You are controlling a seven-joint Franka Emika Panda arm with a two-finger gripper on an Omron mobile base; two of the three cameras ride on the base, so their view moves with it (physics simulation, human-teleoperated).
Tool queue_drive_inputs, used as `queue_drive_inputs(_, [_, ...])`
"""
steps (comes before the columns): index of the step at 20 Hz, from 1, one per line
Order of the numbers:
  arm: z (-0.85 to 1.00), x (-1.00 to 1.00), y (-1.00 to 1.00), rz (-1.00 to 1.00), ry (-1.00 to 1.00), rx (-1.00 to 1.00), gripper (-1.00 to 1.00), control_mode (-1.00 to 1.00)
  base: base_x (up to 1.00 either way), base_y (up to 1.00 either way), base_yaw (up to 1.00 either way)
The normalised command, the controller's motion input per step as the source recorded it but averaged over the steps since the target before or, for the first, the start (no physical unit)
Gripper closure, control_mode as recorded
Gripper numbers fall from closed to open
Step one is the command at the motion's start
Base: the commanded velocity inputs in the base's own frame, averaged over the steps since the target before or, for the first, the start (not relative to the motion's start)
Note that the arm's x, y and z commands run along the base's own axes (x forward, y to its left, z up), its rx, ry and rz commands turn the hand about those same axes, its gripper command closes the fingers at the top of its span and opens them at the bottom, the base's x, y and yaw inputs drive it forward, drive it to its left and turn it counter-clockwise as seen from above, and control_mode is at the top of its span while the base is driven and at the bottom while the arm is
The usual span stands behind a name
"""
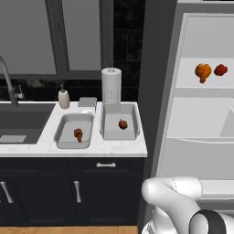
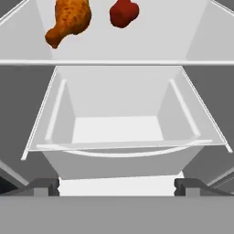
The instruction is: Place one bell pepper and one chicken drumstick in each tupperware on the nearby counter, to pack two identical lunches.
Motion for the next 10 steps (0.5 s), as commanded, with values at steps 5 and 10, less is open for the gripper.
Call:
queue_drive_inputs(5, [0.56,0.01,0.02,0.04,-0.1,0.01,-1.0,-1.0,0.0,0.0,0.0])
queue_drive_inputs(10, [0.52,0.23,0.03,0.09,-0.09,0.04,-1.0,-1.0,0.0,0.0,0.0])
